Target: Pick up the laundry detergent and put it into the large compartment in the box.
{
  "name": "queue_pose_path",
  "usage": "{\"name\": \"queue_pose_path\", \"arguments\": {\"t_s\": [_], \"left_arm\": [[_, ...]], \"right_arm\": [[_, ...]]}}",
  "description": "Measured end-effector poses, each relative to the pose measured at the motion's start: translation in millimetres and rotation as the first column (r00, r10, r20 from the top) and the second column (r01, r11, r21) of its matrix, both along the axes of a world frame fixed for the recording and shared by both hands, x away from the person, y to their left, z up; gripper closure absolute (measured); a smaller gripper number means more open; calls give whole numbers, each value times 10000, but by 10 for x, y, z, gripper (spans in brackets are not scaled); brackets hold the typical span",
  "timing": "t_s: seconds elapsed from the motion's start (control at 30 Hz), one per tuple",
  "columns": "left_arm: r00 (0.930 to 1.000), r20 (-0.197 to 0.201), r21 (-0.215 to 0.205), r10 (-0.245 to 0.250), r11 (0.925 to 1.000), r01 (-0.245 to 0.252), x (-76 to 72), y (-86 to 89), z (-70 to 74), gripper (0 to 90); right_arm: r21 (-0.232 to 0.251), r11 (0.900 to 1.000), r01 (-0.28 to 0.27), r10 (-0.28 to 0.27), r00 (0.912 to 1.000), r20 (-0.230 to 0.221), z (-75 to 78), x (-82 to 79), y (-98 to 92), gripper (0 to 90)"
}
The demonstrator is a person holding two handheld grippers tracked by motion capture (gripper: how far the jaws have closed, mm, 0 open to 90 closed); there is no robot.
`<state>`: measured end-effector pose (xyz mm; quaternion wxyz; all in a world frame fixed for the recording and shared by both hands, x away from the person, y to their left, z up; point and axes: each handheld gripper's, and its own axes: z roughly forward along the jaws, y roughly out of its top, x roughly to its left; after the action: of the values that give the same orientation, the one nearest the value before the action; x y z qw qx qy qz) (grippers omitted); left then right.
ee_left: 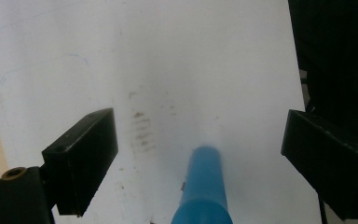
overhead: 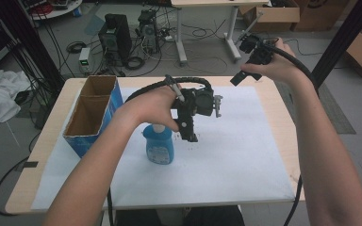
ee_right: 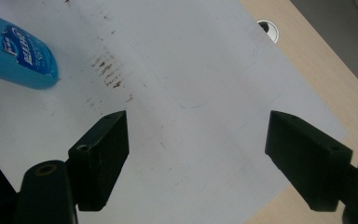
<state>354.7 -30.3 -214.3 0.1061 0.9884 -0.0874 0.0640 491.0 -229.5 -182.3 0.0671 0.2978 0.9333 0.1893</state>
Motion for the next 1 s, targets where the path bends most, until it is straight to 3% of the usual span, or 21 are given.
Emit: {"name": "queue_pose_path", "arguments": {"t_s": [0.5, 1.0], "left_arm": [[10000, 33, -239, -49, 9997, 50, -18, 27, 76, 115], [9976, 82, 15, 694, 9976, -695, 8, 373, 170, 123]], "right_arm": [[-31, 10000, -38, 38, 10000, -64, -17, -29, -20, 216], [66, 9999, -88, 89, 9999, -54, -57, -43, -51, 215]]}}
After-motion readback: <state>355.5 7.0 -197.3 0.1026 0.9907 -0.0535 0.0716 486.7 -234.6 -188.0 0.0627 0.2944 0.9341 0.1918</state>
